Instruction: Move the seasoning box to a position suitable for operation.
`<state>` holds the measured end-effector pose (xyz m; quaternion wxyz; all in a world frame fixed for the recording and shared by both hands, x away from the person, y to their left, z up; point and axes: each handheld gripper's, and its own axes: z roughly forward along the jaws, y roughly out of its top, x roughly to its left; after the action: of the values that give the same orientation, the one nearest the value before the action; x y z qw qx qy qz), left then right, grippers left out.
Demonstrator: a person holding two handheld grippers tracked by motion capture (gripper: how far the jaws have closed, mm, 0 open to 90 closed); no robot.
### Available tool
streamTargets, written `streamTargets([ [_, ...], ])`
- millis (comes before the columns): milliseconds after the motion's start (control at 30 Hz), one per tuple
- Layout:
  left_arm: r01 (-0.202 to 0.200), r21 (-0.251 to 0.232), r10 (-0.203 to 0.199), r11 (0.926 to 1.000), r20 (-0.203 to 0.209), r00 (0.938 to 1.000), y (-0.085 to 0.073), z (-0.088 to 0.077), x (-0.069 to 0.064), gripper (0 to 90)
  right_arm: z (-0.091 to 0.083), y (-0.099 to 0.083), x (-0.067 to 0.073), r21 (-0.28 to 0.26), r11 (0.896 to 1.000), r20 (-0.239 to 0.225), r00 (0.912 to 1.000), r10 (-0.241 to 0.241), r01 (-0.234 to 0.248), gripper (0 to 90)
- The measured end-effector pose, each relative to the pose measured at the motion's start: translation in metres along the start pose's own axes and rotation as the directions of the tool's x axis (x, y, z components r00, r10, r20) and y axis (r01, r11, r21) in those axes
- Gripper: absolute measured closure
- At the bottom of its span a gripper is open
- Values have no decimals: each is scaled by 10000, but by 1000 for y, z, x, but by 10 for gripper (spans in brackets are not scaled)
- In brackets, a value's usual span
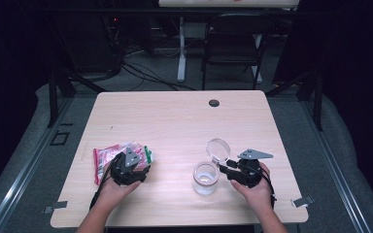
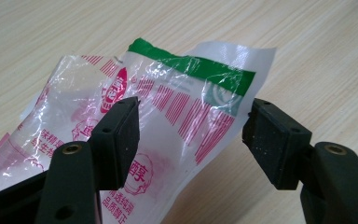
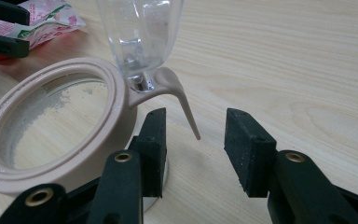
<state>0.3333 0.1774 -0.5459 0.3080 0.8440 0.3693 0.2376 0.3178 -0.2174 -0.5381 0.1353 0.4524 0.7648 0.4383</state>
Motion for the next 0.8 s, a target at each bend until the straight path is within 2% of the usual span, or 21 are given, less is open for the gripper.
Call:
streamTargets([
  [167, -196, 156, 201, 9997, -377, 9991, -1, 6, 2, 374, 0, 0, 1, -30, 10000, 9, 10000, 8, -8, 590],
  [500, 171, 569, -134, 9982, -647, 9978, -4, 13, 10, 441, 0, -1, 1, -11, 10000, 37, 10000, 37, -37, 589],
  [800, 633, 605, -600, 9962, -547, 9967, -5, 15, 16, 565, 0, -2, 2, -23, 10000, 34, 10000, 28, -27, 588],
])
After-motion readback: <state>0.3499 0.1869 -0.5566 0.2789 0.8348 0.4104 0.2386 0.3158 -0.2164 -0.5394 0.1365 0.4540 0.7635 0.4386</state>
